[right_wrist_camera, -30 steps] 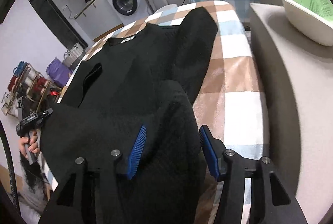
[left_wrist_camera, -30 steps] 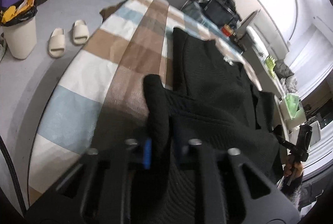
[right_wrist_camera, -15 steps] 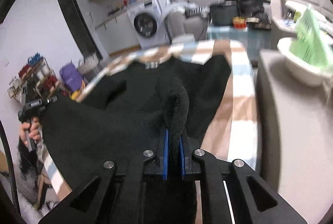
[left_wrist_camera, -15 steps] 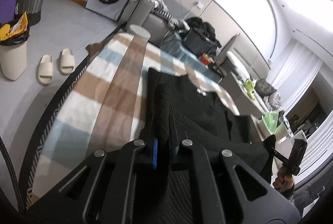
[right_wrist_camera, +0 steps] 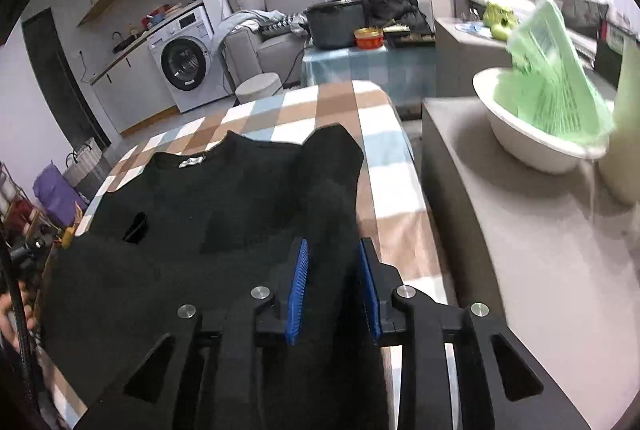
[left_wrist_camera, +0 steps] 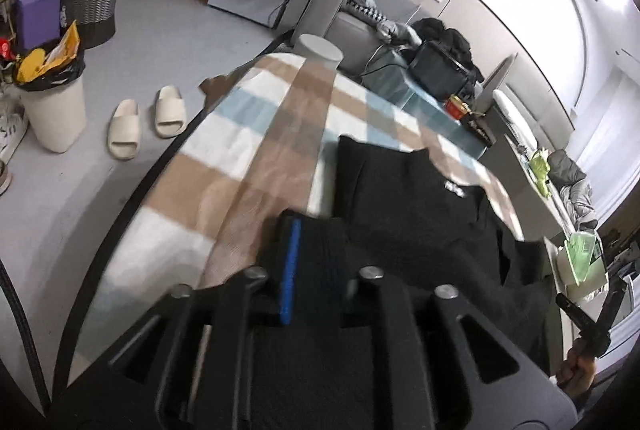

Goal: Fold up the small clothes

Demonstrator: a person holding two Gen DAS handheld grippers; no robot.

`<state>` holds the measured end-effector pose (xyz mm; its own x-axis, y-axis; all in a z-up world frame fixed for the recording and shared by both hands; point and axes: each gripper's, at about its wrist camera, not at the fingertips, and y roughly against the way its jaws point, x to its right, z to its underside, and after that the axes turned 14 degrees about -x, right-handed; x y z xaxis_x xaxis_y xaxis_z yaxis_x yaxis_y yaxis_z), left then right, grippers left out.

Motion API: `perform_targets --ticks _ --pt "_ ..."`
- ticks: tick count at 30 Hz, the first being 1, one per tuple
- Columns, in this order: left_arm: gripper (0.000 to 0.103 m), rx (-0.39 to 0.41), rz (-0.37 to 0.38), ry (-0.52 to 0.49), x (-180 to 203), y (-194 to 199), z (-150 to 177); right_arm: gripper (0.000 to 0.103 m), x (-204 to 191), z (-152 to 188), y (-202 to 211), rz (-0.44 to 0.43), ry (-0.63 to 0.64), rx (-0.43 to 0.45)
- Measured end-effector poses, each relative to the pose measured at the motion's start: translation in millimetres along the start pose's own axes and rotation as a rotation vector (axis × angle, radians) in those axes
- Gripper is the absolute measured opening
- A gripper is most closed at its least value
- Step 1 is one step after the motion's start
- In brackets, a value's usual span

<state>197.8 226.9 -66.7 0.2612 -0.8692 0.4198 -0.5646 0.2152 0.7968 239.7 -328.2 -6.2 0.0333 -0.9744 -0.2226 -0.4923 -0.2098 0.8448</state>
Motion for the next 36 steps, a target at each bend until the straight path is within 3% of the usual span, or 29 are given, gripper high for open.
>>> perform_targets --ticks 1,3,4,7,13,17,18,20,24,28,31,36 --pt "0.037 -0.002 -0.010 0.002 -3 1 5 0.035 6 5 4 -0.030 -0.010 -0.014" --pt "0.049 -0.013 -0.033 0.017 -15 9 22 0.048 12 16 11 -0.038 -0.018 -0.033" --pt "0.052 -0.020 -0.034 0.016 -20 12 31 0.049 15 25 16 -0.046 -0.015 -0.042" --pt "0.052 -0.077 -0.048 -0.005 -26 16 61 0.058 22 53 27 -0.087 -0.007 -0.087" --pt "0.052 -0.158 -0.028 -0.090 -15 7 106 0.059 23 85 19 -0.159 0.003 -0.151" --pt "0.052 -0.153 -0.005 -0.097 -10 5 116 0.058 14 91 5 -0.141 0.046 -0.179" --pt "0.051 -0.145 -0.007 -0.104 -9 6 118 0.058 12 91 2 -0.145 0.054 -0.189" --pt "0.036 -0.139 -0.019 -0.115 -8 7 120 0.057 9 92 -5 -0.141 0.073 -0.201" --pt "0.012 -0.147 -0.042 -0.150 -6 7 126 0.038 2 91 -7 -0.111 0.124 -0.204" --pt "0.009 -0.148 -0.101 -0.225 8 6 138 0.028 -13 98 -8 -0.055 0.202 -0.198" --pt "0.009 -0.149 -0.127 -0.253 13 9 148 0.027 -19 104 -5 -0.026 0.250 -0.208" --pt "0.009 -0.173 -0.111 -0.248 7 26 168 0.027 -16 111 0 -0.036 0.257 -0.225"
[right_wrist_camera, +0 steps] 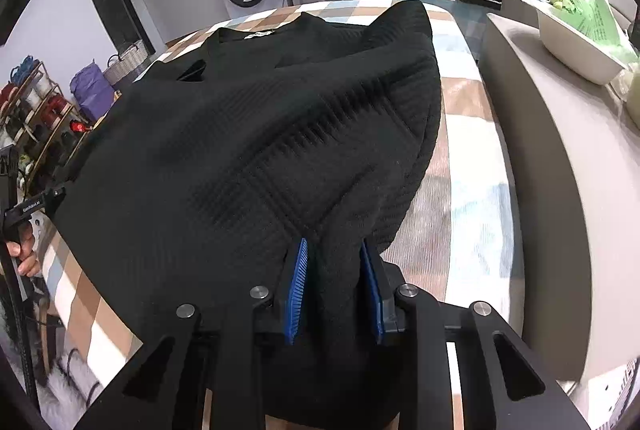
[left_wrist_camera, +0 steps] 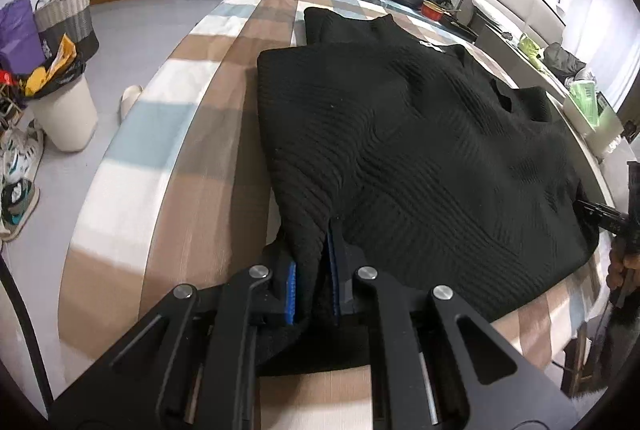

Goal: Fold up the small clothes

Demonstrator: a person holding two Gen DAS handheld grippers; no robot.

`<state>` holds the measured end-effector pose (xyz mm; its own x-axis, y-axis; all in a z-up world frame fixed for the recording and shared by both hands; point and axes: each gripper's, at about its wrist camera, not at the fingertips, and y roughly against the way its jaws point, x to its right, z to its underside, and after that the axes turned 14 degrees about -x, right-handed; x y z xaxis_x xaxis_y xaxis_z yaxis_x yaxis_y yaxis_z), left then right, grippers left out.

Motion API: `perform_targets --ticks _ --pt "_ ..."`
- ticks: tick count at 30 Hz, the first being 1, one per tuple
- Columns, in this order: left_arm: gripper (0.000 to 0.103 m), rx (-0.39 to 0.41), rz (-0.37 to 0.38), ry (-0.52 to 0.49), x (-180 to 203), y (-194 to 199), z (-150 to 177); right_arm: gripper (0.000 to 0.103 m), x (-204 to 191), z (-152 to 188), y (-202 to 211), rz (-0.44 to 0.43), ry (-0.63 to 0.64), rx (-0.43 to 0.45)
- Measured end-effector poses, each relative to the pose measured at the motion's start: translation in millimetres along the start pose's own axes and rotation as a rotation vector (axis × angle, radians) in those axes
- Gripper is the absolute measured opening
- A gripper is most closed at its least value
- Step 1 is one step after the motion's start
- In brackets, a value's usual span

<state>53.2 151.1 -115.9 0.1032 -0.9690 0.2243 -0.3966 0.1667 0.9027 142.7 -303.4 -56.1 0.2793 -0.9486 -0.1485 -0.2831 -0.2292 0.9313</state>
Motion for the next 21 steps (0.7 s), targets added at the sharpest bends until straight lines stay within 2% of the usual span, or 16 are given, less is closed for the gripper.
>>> perform_targets --ticks 8,11,12,13,14,15,16,18,19,21 --pt "0.009 -0.063 0.015 -0.051 1 21 31 0.027 -3 35 18 -0.009 0.056 -0.090" --pt "0.015 -0.027 0.031 -0.008 -7 30 28 0.037 -2 40 24 -0.016 0.061 -0.095" --pt "0.022 -0.012 0.052 0.038 -15 34 23 0.040 1 38 26 -0.018 0.047 -0.084" --pt "0.033 0.005 0.066 0.071 -21 37 20 0.040 4 36 28 -0.021 0.025 -0.069" --pt "0.038 0.031 0.083 0.108 -28 40 16 0.040 6 33 34 -0.027 0.005 -0.042" --pt "0.049 0.063 0.102 0.141 -35 44 8 0.043 7 28 37 -0.040 -0.016 -0.005" --pt "0.054 0.091 0.114 0.159 -40 47 1 0.050 11 23 44 -0.062 -0.039 0.043" --pt "0.060 0.131 0.128 0.160 -46 47 -18 0.062 18 12 55 -0.089 -0.090 0.123" --pt "0.062 0.128 0.132 0.158 -48 43 -29 0.063 23 3 59 -0.098 -0.118 0.161" --pt "0.062 0.085 0.136 0.161 -50 28 -51 0.063 30 -11 58 -0.114 -0.144 0.180"
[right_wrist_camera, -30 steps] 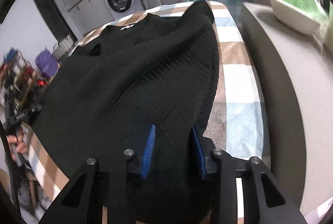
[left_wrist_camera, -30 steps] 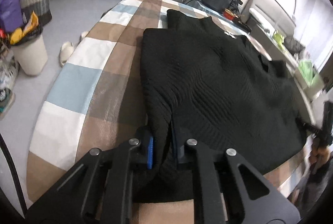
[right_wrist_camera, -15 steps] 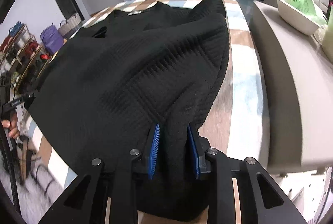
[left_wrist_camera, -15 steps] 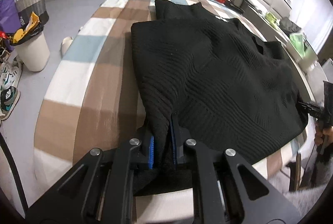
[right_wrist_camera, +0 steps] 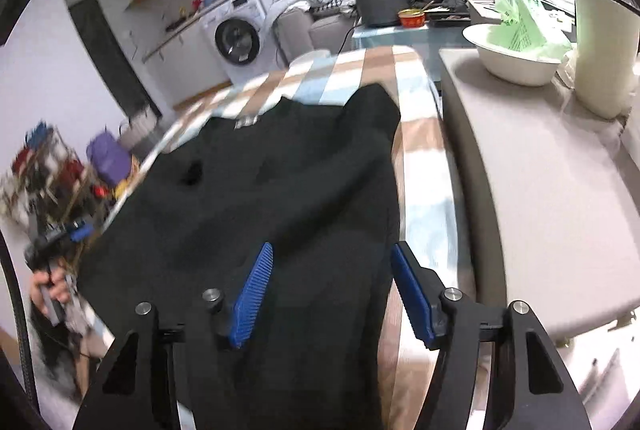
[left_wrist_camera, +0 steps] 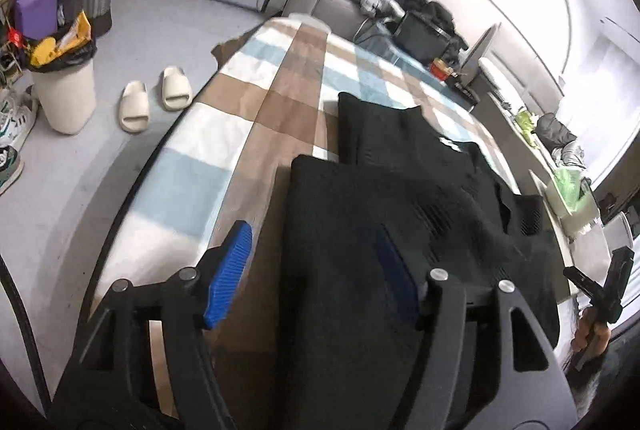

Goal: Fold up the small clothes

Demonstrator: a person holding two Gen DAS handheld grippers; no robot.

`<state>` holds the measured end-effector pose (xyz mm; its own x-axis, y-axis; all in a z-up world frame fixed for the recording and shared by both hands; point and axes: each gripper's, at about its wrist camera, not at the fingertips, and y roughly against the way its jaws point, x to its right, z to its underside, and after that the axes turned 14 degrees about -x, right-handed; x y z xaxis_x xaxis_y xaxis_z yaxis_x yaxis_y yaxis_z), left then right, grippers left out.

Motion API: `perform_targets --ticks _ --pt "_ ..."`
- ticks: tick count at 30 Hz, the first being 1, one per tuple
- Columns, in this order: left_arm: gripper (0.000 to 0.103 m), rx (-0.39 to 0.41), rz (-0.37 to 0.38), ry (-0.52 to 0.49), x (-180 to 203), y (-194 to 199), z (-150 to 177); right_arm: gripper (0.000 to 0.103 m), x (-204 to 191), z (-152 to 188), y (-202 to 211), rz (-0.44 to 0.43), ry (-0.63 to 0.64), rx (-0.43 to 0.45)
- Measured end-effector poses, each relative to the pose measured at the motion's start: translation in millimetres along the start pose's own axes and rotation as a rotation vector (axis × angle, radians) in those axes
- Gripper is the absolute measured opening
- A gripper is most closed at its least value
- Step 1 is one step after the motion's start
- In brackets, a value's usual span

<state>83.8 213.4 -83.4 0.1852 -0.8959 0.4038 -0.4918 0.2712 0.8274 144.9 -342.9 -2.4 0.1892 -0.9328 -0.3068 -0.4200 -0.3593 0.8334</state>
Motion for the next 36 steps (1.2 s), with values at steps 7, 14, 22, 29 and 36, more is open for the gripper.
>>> perform_targets --ticks 7,14,22,29,36 --pt "0.062 -0.100 -0.079 -0.030 9 -54 -34 0.063 8 -24 -30 -0.013 -0.052 -0.039" --pt "0.050 -0.146 -0.012 -0.027 20 -71 -51 0.063 14 -19 -42 -0.008 -0.042 -0.064" --pt "0.038 -0.145 0.014 0.005 15 -74 -56 0.063 21 -16 -38 -0.019 -0.051 -0.070" --pt "0.039 -0.152 0.020 0.039 14 -80 -65 0.065 25 -25 -43 0.005 -0.062 -0.077" --pt "0.037 -0.143 0.021 0.044 17 -87 -75 0.073 31 -42 -58 -0.012 -0.071 -0.104"
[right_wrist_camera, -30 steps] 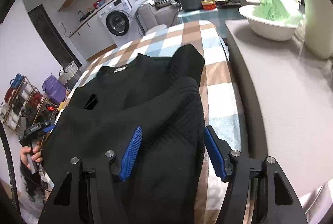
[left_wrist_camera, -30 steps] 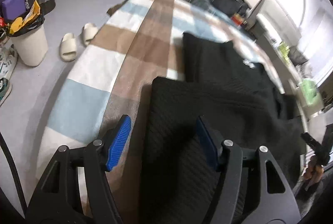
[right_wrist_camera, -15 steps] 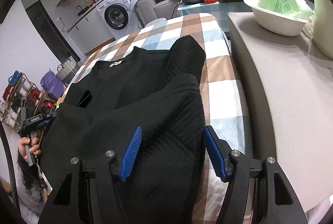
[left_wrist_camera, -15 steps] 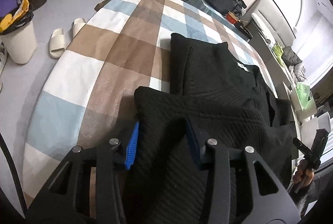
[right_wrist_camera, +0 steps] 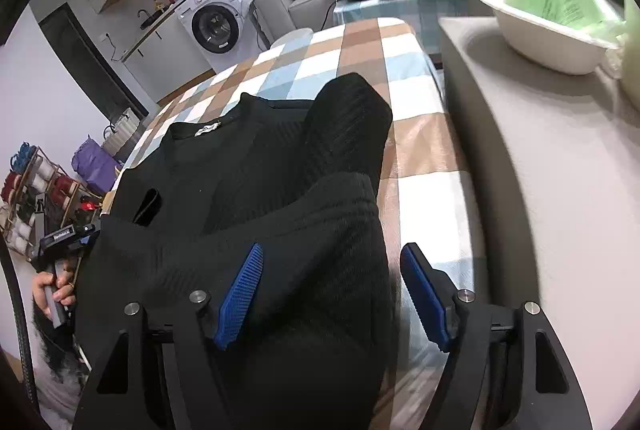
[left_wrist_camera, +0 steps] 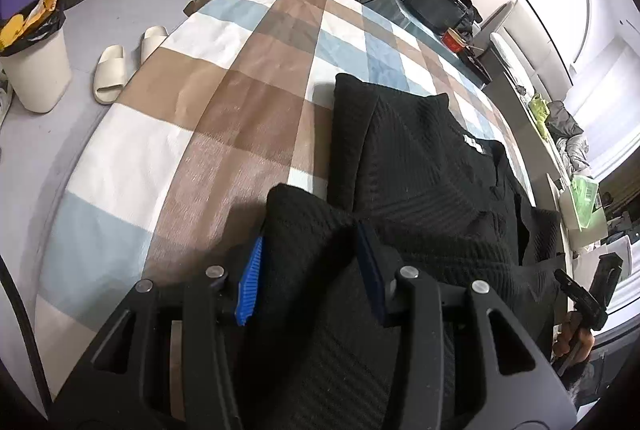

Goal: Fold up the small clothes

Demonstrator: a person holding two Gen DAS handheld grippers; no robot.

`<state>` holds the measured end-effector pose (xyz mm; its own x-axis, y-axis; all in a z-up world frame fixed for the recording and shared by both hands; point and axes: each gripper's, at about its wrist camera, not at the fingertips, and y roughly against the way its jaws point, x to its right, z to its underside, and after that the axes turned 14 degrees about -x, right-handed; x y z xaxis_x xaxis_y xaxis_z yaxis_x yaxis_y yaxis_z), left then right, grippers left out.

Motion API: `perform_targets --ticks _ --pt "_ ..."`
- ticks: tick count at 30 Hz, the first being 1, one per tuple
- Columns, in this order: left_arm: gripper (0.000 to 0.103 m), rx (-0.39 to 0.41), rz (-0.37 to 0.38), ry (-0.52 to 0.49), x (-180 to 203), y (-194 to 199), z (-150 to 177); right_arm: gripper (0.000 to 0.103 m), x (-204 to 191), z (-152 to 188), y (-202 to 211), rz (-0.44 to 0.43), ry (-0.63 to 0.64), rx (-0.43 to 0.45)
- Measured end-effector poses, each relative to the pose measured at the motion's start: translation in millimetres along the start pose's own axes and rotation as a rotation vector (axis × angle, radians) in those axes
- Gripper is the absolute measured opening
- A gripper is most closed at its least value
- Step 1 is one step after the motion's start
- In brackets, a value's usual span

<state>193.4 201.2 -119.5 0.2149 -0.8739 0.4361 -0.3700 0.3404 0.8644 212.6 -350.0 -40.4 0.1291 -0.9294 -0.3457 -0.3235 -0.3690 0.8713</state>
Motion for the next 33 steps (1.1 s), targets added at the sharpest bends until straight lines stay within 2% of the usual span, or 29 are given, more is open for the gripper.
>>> perform_targets --ticks 1,2,4,7,8,12,16,22,26,29,31,33 --pt "0.025 0.015 0.011 0.000 0 1 0 0.071 1 -3 -3 -0.010 -0.003 -0.004" --pt "0.019 0.027 0.013 -0.003 1 2 0 0.067 1 -4 -4 -0.020 -0.002 -0.006" --pt "0.006 0.053 0.015 -0.032 6 6 3 0.035 -2 -3 -5 -0.043 0.013 -0.024" --pt "0.005 0.118 0.002 -0.066 12 19 11 0.016 -16 5 1 0.019 0.089 -0.026" --pt "0.005 0.137 0.005 -0.068 12 24 13 0.013 -20 8 4 0.029 0.105 -0.023" --pt "0.004 0.218 0.057 -0.063 14 49 22 0.011 -31 21 28 0.032 0.160 0.058" --pt "0.004 0.285 0.093 -0.079 22 75 25 0.010 -42 28 61 -0.020 0.205 0.206" --pt "0.004 0.349 0.120 -0.062 26 98 17 0.010 -53 20 86 0.025 0.207 0.308" --pt "0.004 0.349 0.115 -0.040 25 92 3 0.010 -46 8 89 0.063 0.153 0.340" --pt "0.004 0.322 0.124 -0.009 20 77 -11 0.009 -34 -3 77 0.089 0.104 0.324" --pt "0.004 0.312 0.127 0.003 19 70 -18 0.002 -25 -9 70 0.088 0.066 0.318" --pt "0.004 0.293 0.115 0.007 19 61 -24 0.002 -18 -17 66 0.091 0.039 0.310"
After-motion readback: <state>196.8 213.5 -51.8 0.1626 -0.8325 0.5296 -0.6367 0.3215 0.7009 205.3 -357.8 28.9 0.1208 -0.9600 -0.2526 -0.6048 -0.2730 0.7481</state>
